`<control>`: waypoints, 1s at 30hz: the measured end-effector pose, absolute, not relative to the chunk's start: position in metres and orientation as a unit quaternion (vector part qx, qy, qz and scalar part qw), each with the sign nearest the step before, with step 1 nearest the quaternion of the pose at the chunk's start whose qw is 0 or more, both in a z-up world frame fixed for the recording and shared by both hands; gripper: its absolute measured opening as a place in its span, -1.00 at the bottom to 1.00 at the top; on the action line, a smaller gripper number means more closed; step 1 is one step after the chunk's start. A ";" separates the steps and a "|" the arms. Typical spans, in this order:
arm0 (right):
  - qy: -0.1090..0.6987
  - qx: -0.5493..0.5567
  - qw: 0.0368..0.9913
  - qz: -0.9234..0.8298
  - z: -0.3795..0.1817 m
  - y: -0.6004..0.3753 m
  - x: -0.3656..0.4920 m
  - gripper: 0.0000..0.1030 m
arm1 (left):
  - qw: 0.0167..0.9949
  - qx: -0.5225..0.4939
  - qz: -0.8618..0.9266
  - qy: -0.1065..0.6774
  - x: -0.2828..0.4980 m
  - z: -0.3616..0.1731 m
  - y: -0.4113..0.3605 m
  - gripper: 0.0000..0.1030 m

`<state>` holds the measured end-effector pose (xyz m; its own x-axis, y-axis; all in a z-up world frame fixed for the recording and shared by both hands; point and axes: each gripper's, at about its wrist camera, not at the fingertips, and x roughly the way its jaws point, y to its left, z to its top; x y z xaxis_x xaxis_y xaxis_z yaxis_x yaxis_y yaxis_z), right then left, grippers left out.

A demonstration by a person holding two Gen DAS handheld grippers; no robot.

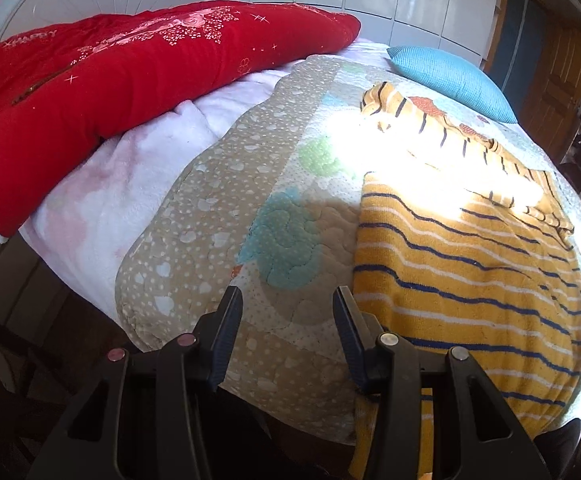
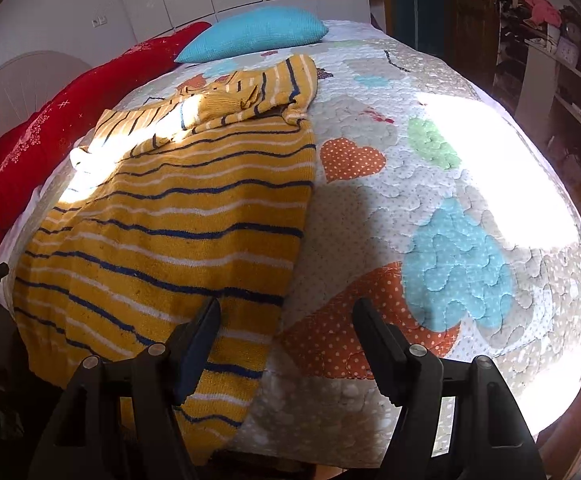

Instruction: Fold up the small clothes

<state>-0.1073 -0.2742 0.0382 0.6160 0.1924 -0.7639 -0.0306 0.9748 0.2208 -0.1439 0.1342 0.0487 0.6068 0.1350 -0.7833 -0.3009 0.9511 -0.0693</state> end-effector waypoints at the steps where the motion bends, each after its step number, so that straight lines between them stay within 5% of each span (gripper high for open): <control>1: 0.434 0.096 0.894 0.064 0.038 -0.272 -0.108 0.42 | 0.891 -0.096 0.122 0.427 -0.146 0.050 0.135 -0.06; 6: 0.440 0.111 0.888 0.076 0.038 -0.264 -0.108 0.42 | 0.893 -0.104 0.114 0.422 -0.157 0.054 0.136 0.31; 19: 0.423 0.073 0.898 0.100 0.069 -0.249 -0.104 0.43 | 0.885 -0.152 0.077 0.433 -0.165 0.048 0.132 0.35; 25: 0.347 0.100 0.928 0.092 0.117 -0.257 -0.022 0.43 | 0.893 -0.162 0.042 0.418 -0.164 0.055 0.113 0.44; 30: 0.372 0.167 0.908 0.095 0.105 -0.259 0.076 0.43 | 0.896 -0.146 0.020 0.419 -0.166 0.056 0.102 0.44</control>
<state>0.0763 -0.2591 0.1054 0.7052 0.2965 -0.6440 -0.0483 0.9263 0.3736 -0.1664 0.1017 0.0558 0.6477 -0.0860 -0.7570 -0.1587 0.9566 -0.2445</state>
